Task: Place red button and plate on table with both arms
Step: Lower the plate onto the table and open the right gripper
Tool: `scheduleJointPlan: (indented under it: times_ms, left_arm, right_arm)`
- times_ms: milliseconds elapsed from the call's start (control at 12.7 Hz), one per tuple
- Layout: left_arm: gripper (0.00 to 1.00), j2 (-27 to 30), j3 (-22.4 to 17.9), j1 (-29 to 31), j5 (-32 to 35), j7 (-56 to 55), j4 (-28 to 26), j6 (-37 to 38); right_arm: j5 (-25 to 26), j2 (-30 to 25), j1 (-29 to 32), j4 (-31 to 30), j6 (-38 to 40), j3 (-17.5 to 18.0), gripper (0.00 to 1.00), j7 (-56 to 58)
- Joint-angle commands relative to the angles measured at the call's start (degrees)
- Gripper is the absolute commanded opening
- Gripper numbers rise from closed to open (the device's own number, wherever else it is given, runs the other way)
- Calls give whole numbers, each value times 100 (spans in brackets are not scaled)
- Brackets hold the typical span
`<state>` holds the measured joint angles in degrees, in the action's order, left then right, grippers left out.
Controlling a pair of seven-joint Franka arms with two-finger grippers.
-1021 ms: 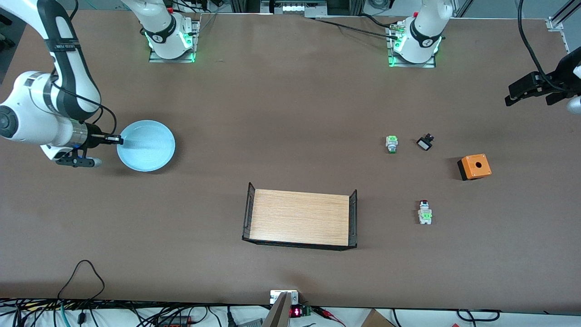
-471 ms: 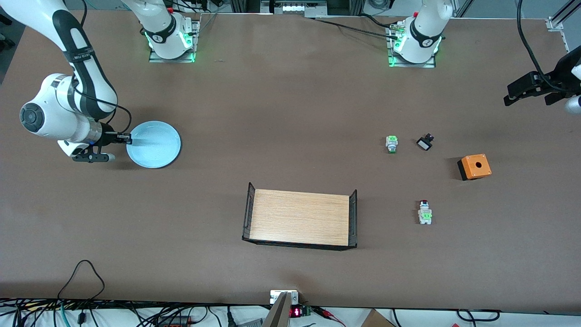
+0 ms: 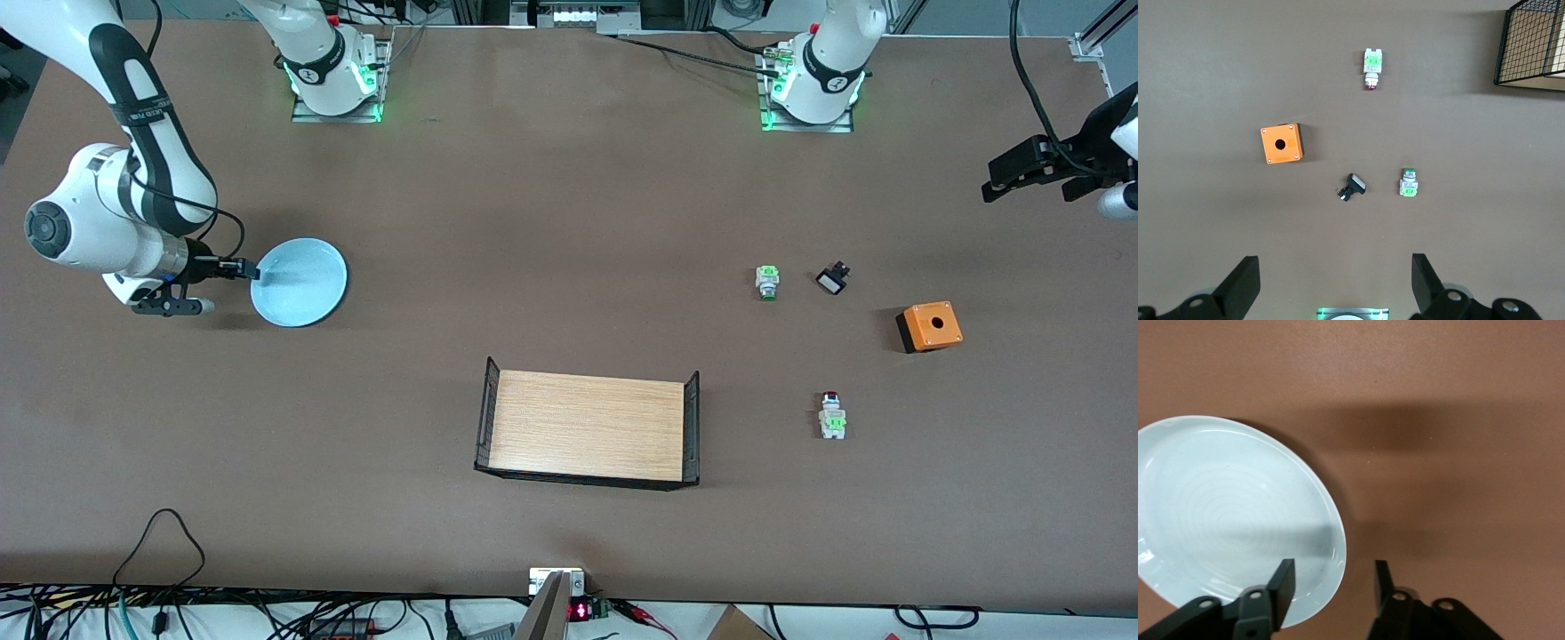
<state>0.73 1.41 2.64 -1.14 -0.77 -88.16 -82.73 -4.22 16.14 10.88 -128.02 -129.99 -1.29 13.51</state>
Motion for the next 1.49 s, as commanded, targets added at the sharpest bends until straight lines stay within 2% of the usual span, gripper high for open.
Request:
scheduleJointPlan:
  times_ms: [0, 629, 707, 943, 1021, 1179, 1414]
  left_arm:
    - [100, 68, -1, 26, -80, 94, 80, 108]
    - [100, 42, -1, 8, -71, 33, 150, 99]
    - [100, 42, -1, 8, -71, 33, 150, 107]
    - [100, 51, -1, 17, -71, 41, 150, 160]
    - [100, 51, -1, 17, -71, 50, 150, 186]
    - [100, 51, -1, 26, -71, 50, 150, 187]
    - [100, 68, -1, 26, -71, 41, 159, 195]
  right_arm:
    - [-53, -304, 11, 347, 631, 112, 100, -172]
    - [17, -462, -639, 638, 861, 367, 100, -1648]
    - [35, -480, -719, 812, 1070, 358, 100, -1728]
    - [88, -419, -737, 2023, 2465, 349, 100, -1755]
    - [271, -375, -737, 2384, 2783, 349, 100, -1781]
    - [509, -375, -789, 2833, 3171, 349, 100, -1790]
    - [510, -419, -798, 3423, 3620, 349, 100, -1983]
